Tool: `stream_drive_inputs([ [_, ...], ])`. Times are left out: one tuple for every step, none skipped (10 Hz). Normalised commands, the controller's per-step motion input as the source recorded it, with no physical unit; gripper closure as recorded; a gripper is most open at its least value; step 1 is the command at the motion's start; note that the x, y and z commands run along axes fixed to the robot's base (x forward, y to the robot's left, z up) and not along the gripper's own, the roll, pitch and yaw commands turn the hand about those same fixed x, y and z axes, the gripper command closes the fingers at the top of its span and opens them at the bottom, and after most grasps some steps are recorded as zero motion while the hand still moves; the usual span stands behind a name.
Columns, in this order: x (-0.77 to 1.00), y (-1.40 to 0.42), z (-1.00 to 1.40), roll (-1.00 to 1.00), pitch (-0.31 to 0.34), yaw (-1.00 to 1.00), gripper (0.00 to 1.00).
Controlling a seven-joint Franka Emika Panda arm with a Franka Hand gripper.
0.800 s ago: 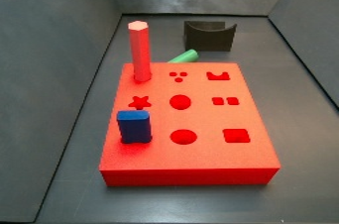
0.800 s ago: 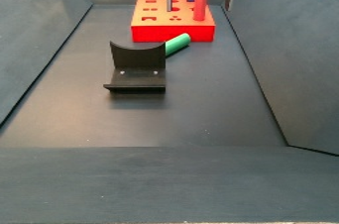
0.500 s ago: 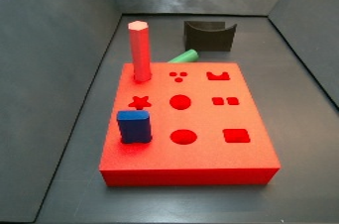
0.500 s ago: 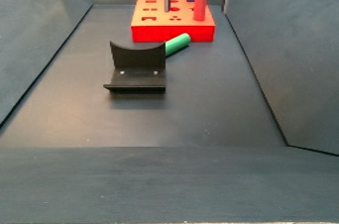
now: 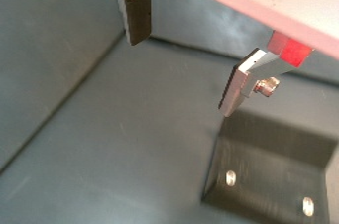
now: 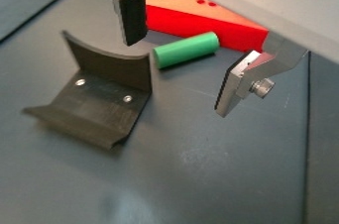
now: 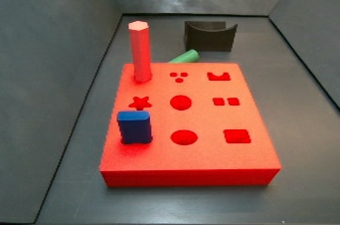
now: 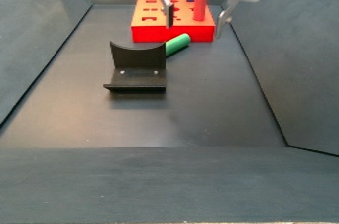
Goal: Pick up the round object. Move up. Place the round object on the fixture. Regrasp the round object. Move to above the board. Insert the round object.
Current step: Pick up the round object.
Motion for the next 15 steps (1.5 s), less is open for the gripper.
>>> stream_drive_inputs([
  [0.22, -0.35, -0.7, -0.03, -0.11, -0.48, 0.0],
  [0.29, -0.48, -0.72, -0.01, -0.106, -0.34, 0.0],
  [0.3, -0.56, -0.7, -0.01, -0.089, -0.27, 0.0],
  [0.28, -0.79, -0.65, 0.0, -0.034, -0.16, 0.0],
  [0.45, -0.81, -0.43, 0.05, 0.066, -0.09, 0.0],
  [0.44, -0.71, -0.09, 0.17, 0.139, -0.04, 0.0],
  [0.4, -0.59, 0.0, 0.25, 0.196, -0.05, 0.0],
  [0.43, -0.48, -0.05, 0.21, 0.187, -0.15, 0.0],
  [0.33, -0.31, -0.32, 0.06, 0.147, -0.39, 0.0],
  [0.13, -0.28, -0.47, 0.0, 0.117, -0.55, 0.0],
  [-0.03, -0.17, -0.57, -0.07, 0.009, -0.56, 0.0],
  [-0.28, -0.1, -0.54, -0.1, 0.0, -0.41, 0.0],
  [-0.42, 0.0, -0.37, -0.1, 0.0, -0.25, 0.0],
  [-0.43, 0.0, -0.18, -0.09, -0.044, -0.1, 0.0],
  [-0.3, 0.0, -0.21, -0.08, -0.064, 0.0, 0.0],
])
